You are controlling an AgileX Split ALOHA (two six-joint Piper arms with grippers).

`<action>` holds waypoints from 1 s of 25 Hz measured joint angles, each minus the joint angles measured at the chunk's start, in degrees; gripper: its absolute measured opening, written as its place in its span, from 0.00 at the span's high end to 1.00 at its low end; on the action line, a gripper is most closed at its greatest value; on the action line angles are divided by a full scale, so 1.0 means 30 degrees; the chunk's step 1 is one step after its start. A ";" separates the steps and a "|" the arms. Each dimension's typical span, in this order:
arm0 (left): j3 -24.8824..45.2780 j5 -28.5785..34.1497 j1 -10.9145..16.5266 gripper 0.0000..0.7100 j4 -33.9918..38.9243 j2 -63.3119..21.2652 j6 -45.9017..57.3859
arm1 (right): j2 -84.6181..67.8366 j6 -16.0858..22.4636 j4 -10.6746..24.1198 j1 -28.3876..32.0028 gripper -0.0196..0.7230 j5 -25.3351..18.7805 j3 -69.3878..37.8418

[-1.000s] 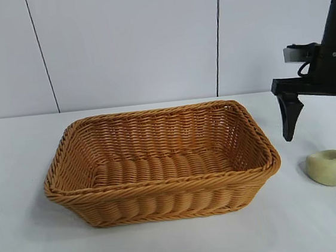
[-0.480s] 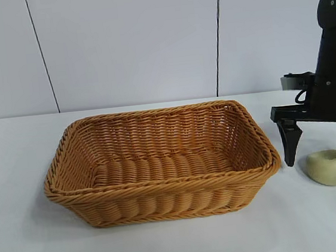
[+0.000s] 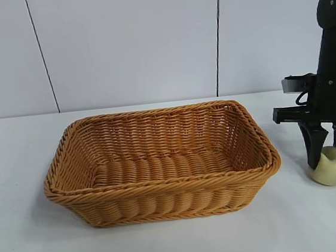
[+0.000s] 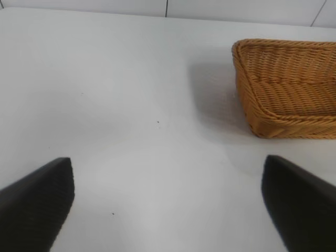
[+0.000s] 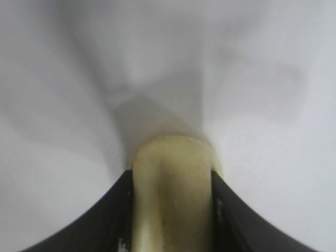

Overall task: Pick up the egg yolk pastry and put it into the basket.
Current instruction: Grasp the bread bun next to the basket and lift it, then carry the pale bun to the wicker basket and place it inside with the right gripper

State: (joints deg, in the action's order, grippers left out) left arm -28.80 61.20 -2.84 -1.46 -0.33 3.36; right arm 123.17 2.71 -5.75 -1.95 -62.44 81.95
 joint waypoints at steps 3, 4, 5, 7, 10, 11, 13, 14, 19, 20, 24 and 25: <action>0.0000 0.0000 0.0000 0.02 0.0000 0.0000 0.0000 | -0.0828 -0.0025 0.0000 0.0000 0.61 -0.0306 0.0530; 0.0000 0.0000 0.0000 0.02 0.0000 0.0000 0.0000 | -0.1140 -0.0025 0.0000 0.0000 0.61 -0.0453 0.0816; 0.0000 0.0000 0.0000 0.02 0.0000 0.0000 0.0000 | -0.1466 -0.0025 0.0000 0.0000 0.61 -0.0713 0.1117; 0.0000 0.0000 0.0000 0.02 0.0000 0.0000 0.0016 | -0.2272 -0.0025 -0.0043 0.0000 0.61 -0.1353 0.2062; 0.0000 0.0000 0.0000 0.02 0.0000 0.0000 0.0016 | -0.3056 -0.0025 -0.0110 0.0000 0.61 -0.2134 0.3750; 0.0000 0.0000 0.0000 0.02 0.0000 0.0000 0.0016 | -0.3214 -0.0025 -0.0173 0.0000 0.61 -0.2237 0.4360; 0.0000 -0.0018 0.0000 0.02 0.0016 0.0000 0.0016 | -0.3306 -0.0039 -0.0299 -0.0018 0.61 -0.2253 0.5365; 0.0000 -0.0018 0.0000 0.02 0.0016 0.0000 0.0016 | -0.3306 -0.0039 -0.0358 -0.0036 0.61 -0.2253 0.5759; 0.0000 -0.0018 0.0000 0.02 0.0016 0.0000 0.0016 | -0.3306 -0.0018 -0.0445 -0.1426 0.61 -0.2292 0.6376; 0.0000 -0.0018 0.0000 0.02 0.0016 0.0000 0.0016 | -0.3306 -0.0018 -0.0445 -0.1426 0.61 -0.2292 0.6376; 0.0000 -0.0018 0.0000 0.02 0.0016 0.0000 0.0016 | -0.3306 0.0268 -0.0558 -0.3743 0.61 -0.2228 0.6376; 0.0000 -0.0018 0.0000 0.02 0.0016 0.0000 0.0016 | -0.3306 0.0384 -0.0595 -0.4444 0.61 -0.2051 0.6376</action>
State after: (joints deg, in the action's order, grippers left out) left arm -28.80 61.14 -2.84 -1.41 -0.33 3.40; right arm 113.25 3.86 -7.53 -15.29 -68.59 101.08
